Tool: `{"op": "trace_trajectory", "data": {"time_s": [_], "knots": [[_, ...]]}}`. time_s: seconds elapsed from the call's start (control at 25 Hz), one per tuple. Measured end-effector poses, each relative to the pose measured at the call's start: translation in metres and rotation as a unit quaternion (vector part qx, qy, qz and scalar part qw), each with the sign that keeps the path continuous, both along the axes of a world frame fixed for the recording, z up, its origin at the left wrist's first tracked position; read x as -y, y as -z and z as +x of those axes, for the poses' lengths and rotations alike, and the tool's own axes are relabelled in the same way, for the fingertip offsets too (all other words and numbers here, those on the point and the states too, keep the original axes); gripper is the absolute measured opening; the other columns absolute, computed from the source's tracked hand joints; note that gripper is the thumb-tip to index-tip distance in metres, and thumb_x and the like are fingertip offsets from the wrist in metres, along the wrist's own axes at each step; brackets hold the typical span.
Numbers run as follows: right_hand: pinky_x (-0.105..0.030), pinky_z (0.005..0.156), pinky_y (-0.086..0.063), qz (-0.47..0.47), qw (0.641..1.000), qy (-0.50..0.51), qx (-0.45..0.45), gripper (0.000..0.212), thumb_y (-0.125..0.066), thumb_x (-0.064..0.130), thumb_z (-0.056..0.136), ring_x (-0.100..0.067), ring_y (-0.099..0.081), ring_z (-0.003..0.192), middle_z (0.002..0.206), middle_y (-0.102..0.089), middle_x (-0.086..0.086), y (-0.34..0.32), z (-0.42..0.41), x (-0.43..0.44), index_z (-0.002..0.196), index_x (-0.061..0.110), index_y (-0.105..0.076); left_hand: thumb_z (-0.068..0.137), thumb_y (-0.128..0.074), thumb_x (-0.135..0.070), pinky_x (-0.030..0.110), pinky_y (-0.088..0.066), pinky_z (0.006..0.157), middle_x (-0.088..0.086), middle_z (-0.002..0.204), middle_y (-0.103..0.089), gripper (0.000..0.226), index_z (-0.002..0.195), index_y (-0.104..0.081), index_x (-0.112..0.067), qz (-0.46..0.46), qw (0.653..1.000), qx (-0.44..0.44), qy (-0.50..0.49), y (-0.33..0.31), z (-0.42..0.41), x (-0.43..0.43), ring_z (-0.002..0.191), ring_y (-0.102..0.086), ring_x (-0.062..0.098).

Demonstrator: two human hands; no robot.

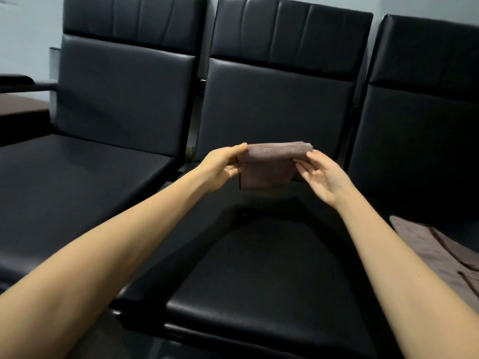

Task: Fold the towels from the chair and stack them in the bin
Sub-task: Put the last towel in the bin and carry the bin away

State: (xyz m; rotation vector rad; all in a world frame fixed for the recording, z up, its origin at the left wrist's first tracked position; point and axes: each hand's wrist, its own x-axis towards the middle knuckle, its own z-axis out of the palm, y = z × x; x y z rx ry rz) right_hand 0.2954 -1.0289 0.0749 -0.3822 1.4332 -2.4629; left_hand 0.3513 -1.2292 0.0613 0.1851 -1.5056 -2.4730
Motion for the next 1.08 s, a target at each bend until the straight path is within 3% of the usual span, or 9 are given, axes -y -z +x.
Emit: {"op": "trace_trajectory", "data": {"time_s": [0.12,0.28,0.44,0.56,0.64,0.76,0.84,0.96,1.08], "knots": [[-0.020,0.067,-0.056,0.101,0.994,-0.030,0.037,0.043,-0.036,0.029,0.101,-0.012,-0.065,0.076,0.077,-0.071,0.000,0.024,-0.003,-0.006,0.080,0.012,-0.069,0.090,-0.061,-0.013,0.013,-0.042,0.058,-0.002,0.068,-0.055,0.021,0.071,-0.052,-0.014,-0.118,0.993,0.009,-0.015,0.026,0.002,0.008,0.066,-0.051,0.007],[-0.017,0.049,-0.033,0.479,0.870,-0.072,0.093,0.030,-0.042,0.036,0.099,-0.009,-0.042,0.059,0.079,-0.052,0.003,0.070,-0.009,-0.023,0.080,0.018,-0.055,0.079,-0.075,-0.023,0.016,-0.040,0.051,-0.004,0.059,-0.056,0.020,0.067,-0.063,-0.013,-0.525,0.822,0.205,0.080,0.063,0.017,0.024,0.055,-0.049,0.005],[-0.019,0.047,-0.028,0.561,0.825,-0.035,0.059,0.026,-0.047,0.041,0.097,-0.008,-0.035,0.056,0.076,-0.046,0.000,0.066,-0.006,-0.020,0.088,0.018,-0.053,0.081,-0.069,-0.045,0.019,-0.041,0.052,-0.003,0.060,-0.055,0.032,0.071,-0.069,-0.015,-0.500,0.824,0.257,0.068,0.055,0.017,0.017,0.056,-0.050,0.008],[-0.020,0.045,-0.029,0.638,0.770,0.009,0.013,0.043,-0.037,0.055,0.096,-0.011,-0.037,0.057,0.074,-0.048,-0.003,0.068,-0.003,-0.016,0.089,0.015,-0.052,0.075,-0.074,-0.047,0.030,-0.051,0.076,0.014,0.086,-0.067,0.033,0.063,-0.066,-0.017,-0.498,0.826,0.264,0.009,0.071,0.008,0.010,0.090,-0.060,0.025],[-0.022,0.047,-0.030,0.689,0.724,0.015,-0.006,0.044,-0.044,0.051,0.094,-0.013,-0.038,0.058,0.070,-0.047,-0.004,0.069,-0.004,-0.017,0.078,0.011,-0.053,0.071,-0.077,-0.039,0.029,-0.050,0.073,0.018,0.096,-0.066,0.027,0.062,-0.063,-0.017,-0.508,0.815,0.278,-0.014,0.074,0.003,0.006,0.096,-0.058,0.026],[-0.020,0.046,-0.024,0.728,0.685,-0.043,0.009,0.047,-0.046,0.051,0.094,-0.010,-0.031,0.053,0.062,-0.042,0.000,0.057,-0.001,-0.017,0.067,0.014,-0.052,0.083,-0.066,-0.033,0.022,-0.036,0.053,0.003,0.072,-0.055,0.027,0.064,-0.054,-0.016,-0.576,0.735,0.339,0.113,0.052,0.007,0.003,0.064,-0.048,0.014],[-0.020,0.048,-0.024,0.753,0.654,-0.073,-0.002,0.053,-0.037,0.059,0.093,-0.010,-0.032,0.053,0.065,-0.042,0.001,0.051,0.001,-0.018,0.072,0.014,-0.054,0.090,-0.057,-0.039,0.021,-0.035,0.057,-0.003,0.074,-0.050,0.029,0.069,-0.054,-0.019,-0.598,0.688,0.381,0.152,0.038,0.009,0.003,0.073,-0.047,0.012],[-0.021,0.050,-0.032,0.689,0.720,-0.023,-0.083,0.055,-0.037,0.057,0.094,-0.011,-0.041,0.059,0.073,-0.050,0.000,0.056,-0.002,-0.015,0.093,0.007,-0.062,0.092,-0.053,-0.048,0.022,-0.040,0.057,0.002,0.079,-0.050,0.038,0.083,-0.056,-0.011,-0.616,0.679,0.372,0.143,0.036,0.009,0.007,0.076,-0.050,0.016],[-0.024,0.056,-0.040,0.590,0.803,0.016,-0.079,0.048,-0.053,0.039,0.093,-0.010,-0.048,0.065,0.083,-0.053,-0.001,0.066,-0.003,0.002,0.120,-0.001,-0.054,0.088,-0.062,-0.042,0.024,-0.049,0.060,0.009,0.101,-0.055,0.044,0.112,-0.053,-0.006,-0.555,0.755,0.332,0.111,0.047,0.004,0.004,0.084,-0.055,0.020]]}}
